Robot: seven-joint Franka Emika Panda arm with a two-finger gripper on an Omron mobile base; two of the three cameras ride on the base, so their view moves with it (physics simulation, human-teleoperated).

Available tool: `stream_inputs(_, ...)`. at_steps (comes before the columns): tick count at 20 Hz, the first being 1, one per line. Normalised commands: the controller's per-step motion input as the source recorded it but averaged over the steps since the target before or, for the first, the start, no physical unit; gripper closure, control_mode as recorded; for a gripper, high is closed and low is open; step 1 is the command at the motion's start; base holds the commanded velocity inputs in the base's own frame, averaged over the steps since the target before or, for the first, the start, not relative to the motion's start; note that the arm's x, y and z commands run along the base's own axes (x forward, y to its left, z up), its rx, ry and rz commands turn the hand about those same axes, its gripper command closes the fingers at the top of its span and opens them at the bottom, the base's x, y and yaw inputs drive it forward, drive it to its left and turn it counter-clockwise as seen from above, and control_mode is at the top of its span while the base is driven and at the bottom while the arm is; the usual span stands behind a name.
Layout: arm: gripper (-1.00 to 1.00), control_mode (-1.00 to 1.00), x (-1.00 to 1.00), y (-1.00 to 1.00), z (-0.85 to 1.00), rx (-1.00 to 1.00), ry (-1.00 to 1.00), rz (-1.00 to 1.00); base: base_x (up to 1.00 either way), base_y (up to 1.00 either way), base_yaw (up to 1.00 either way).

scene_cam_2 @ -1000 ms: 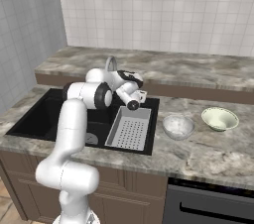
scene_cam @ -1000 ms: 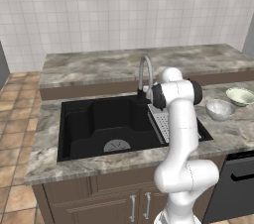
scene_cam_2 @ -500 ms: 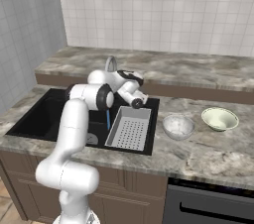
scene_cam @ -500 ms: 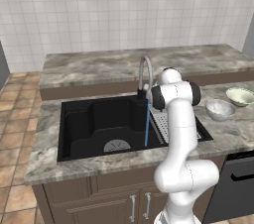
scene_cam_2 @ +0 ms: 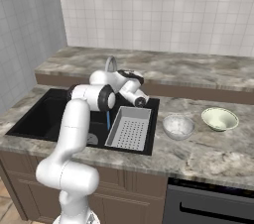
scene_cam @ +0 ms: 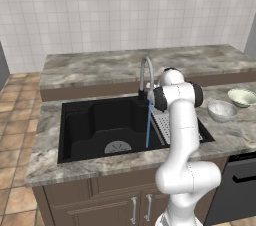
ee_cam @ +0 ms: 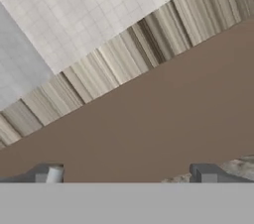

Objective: Rinse each bowl for a few seconds and place them down in the sink or on the counter.

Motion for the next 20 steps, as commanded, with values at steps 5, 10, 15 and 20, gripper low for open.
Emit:
stream_inputs(5, -1.0, -1.0, -0.3, -0.61, 0.65, 0.16, -0.02, 0.0, 0.0, 0.0, 0.0)
stream_inputs(10, -1.0, -1.0, -0.69, -0.56, 0.69, 0.15, -0.1, 0.0, 0.0, 0.0, 0.0)
stream_inputs(15, -1.0, -1.0, -0.99, -0.28, 0.48, 0.12, -0.13, 0.0, 0.0, 0.0, 0.0)
stream_inputs(20, -1.0, -1.0, -1.0, 0.0, 0.19, 0.0, -0.23, 0.0, 0.0, 0.0, 0.0)
